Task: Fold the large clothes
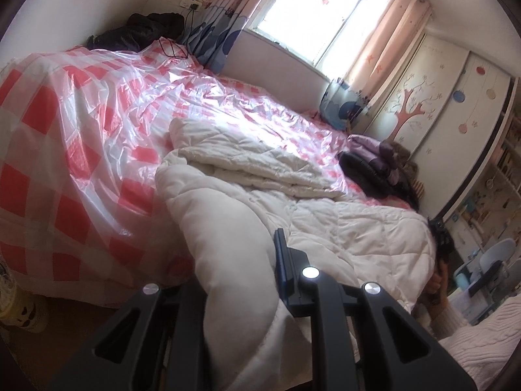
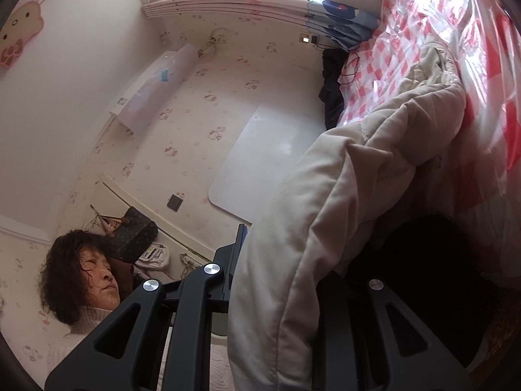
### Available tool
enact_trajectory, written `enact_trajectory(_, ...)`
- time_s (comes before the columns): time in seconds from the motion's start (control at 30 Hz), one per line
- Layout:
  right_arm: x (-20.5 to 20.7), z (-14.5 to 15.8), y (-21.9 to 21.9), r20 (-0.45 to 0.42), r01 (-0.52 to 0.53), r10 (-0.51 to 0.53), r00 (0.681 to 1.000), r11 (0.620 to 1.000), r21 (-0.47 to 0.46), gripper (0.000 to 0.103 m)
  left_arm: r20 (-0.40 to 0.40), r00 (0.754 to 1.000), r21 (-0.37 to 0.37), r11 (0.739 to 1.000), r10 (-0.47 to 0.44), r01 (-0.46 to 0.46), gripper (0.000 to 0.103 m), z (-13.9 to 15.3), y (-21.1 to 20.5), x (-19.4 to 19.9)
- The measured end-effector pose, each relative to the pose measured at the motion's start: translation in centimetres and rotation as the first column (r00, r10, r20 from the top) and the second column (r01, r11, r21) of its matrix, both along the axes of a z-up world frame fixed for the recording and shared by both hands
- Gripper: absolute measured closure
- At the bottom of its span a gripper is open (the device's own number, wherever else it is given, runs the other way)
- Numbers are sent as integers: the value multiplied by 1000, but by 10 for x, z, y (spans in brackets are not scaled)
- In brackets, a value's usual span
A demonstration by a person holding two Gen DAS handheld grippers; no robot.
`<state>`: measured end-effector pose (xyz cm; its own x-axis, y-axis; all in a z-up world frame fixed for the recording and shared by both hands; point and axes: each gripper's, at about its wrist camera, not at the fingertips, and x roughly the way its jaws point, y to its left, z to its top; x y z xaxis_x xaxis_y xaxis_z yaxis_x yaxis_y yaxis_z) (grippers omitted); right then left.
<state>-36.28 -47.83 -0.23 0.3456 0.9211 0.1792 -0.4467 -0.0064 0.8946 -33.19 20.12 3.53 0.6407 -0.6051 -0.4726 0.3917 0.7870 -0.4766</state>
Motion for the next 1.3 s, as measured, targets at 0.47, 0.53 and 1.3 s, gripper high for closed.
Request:
enact_trajectory(0.47, 39, 17, 0, 68, 2, -8, 998, 997, 79, 84, 44, 999, -161, 987, 13, -5, 86, 28, 11, 45)
enact_trajectory(0.53, 44, 21, -1, 74, 6, -12, 997, 997, 82, 84, 53, 999, -176, 984, 14, -5, 86, 33, 11, 54)
enact_trajectory(1.3, 170, 60, -10, 1, 165, -165, 986, 984, 66, 82, -20, 990, -352, 926, 139, -137, 86, 51, 26, 217)
